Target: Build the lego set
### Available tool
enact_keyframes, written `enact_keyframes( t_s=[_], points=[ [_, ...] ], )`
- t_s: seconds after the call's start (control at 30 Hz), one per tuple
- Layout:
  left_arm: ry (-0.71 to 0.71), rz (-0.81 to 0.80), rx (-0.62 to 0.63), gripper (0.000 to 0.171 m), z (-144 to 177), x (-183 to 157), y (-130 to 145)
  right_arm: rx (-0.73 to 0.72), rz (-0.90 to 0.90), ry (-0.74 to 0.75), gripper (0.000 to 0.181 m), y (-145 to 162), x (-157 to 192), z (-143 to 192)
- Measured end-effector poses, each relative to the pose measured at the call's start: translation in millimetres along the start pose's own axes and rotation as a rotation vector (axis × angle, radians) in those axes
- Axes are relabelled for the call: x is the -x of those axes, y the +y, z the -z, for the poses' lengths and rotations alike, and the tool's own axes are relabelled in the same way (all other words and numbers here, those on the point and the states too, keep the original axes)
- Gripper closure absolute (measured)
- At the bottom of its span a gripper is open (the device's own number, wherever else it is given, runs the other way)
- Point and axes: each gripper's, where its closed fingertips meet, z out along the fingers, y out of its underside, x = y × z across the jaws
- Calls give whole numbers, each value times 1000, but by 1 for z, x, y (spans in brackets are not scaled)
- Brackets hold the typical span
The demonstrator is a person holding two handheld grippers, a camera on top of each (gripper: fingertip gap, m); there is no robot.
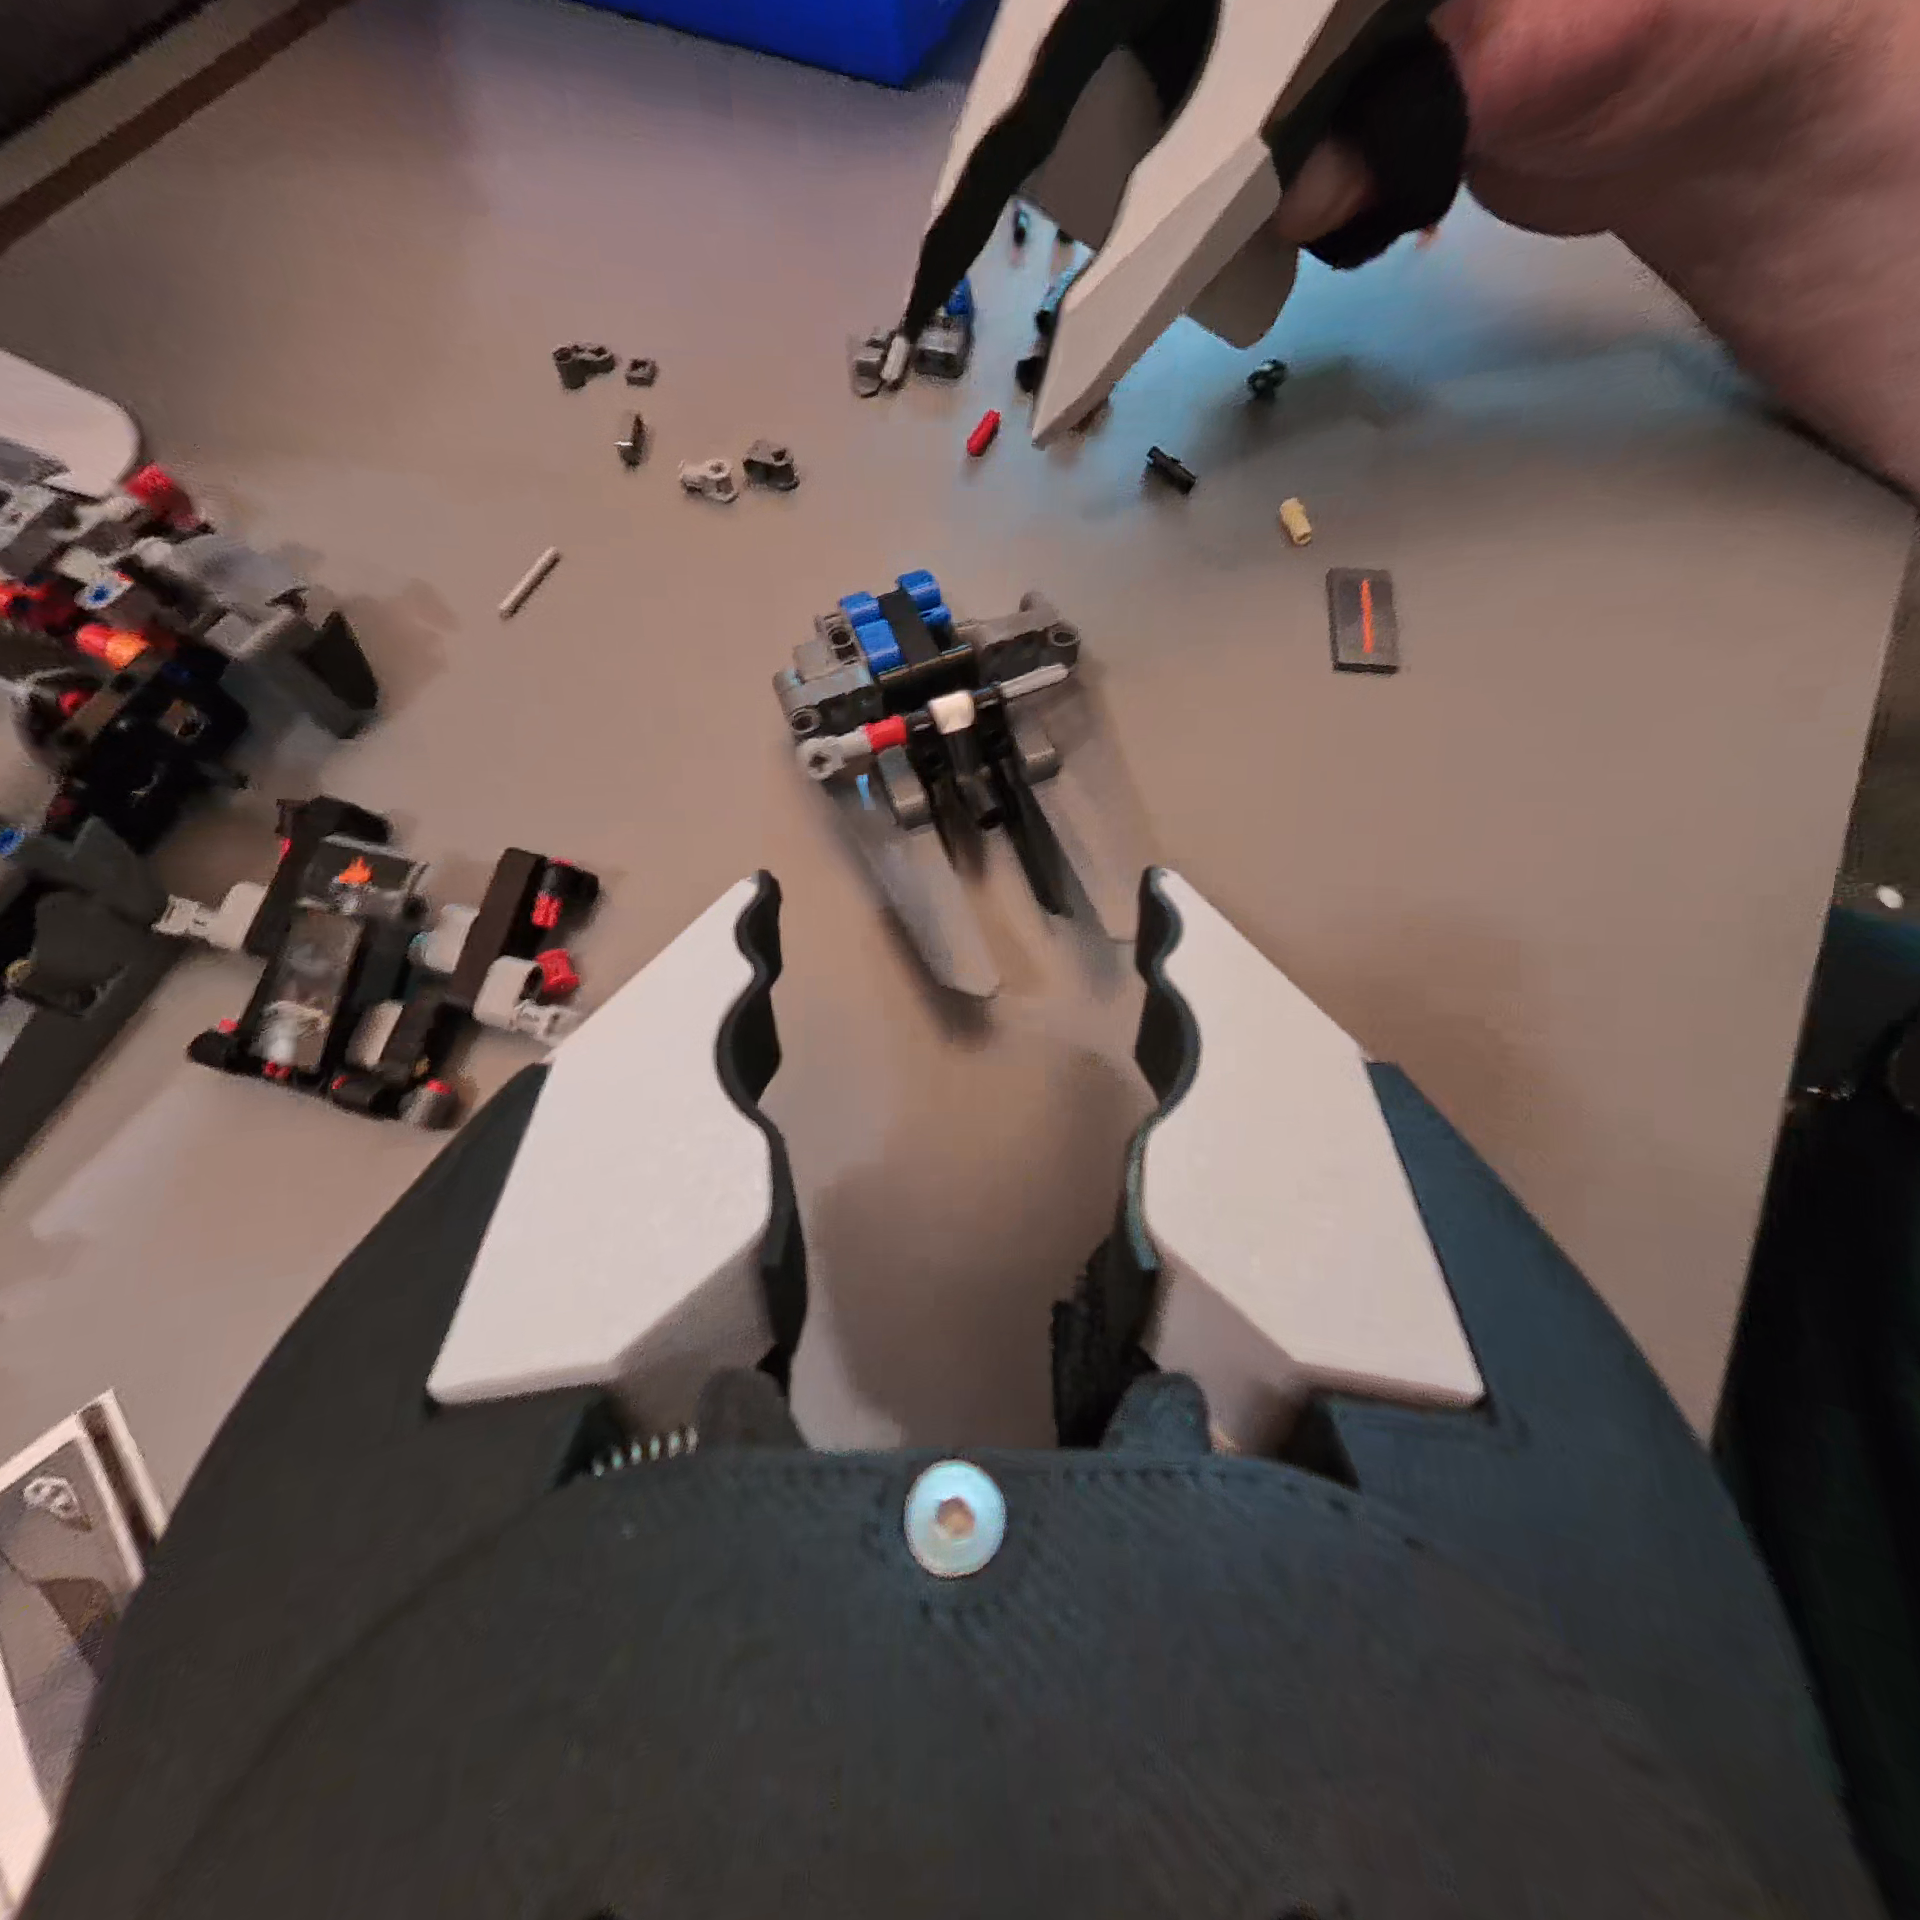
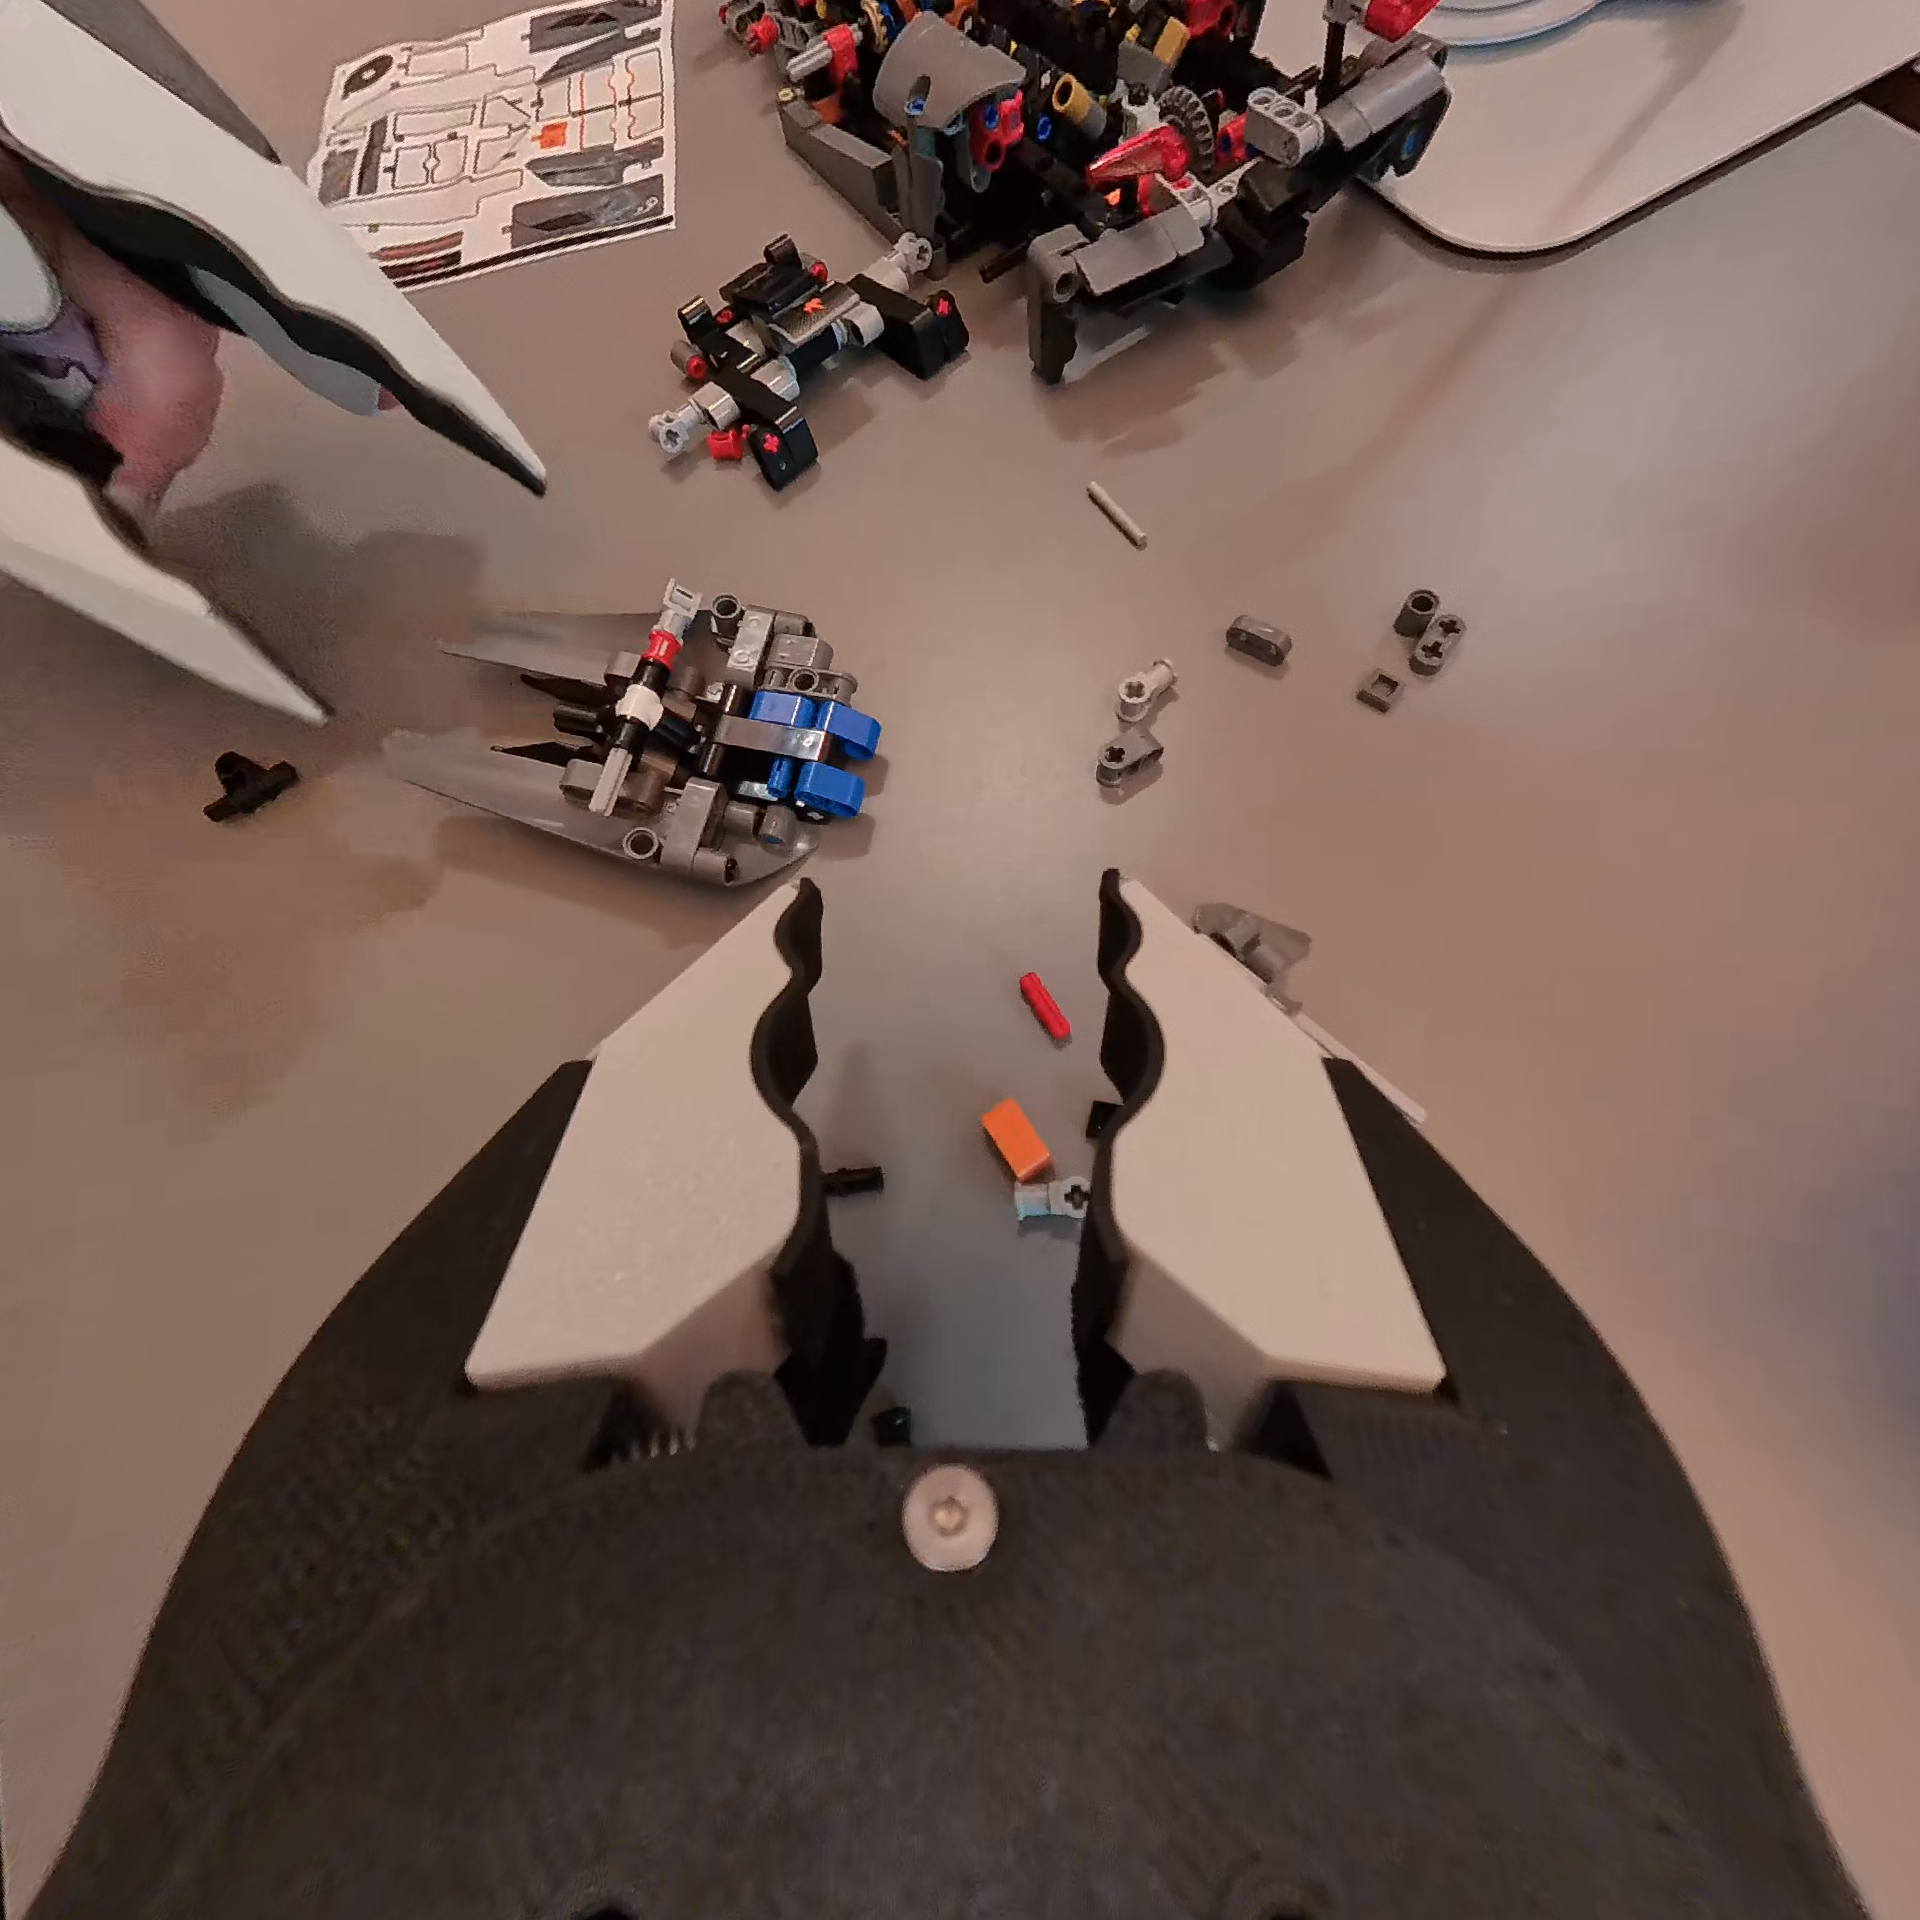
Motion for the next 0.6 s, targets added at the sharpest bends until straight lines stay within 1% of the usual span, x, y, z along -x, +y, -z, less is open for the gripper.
enact_keyframes(
  t_s=[0.07,0.1,0.17,0.2,0.3,0.47,0.6],
  points=[
    [18,17,19,96,-6,-9,-2,3,1,4,129,0,0,0],
    [16,20,19,94,-9,-12,-3,4,1,6,129,1,-1,0],
    [-11,21,55,89,-15,-14,1,5,0,10,129,1,-1,1],
    [-30,18,82,89,-18,-13,5,4,-1,10,129,0,-1,1],
    [-60,18,150,98,-25,-9,15,2,3,7,129,0,0,1],
    [-42,25,165,113,-28,-9,18,9,9,10,130,0,1,1],
    [-51,14,170,114,-28,-8,17,1,10,13,129,-2,1,2]
  ],
)
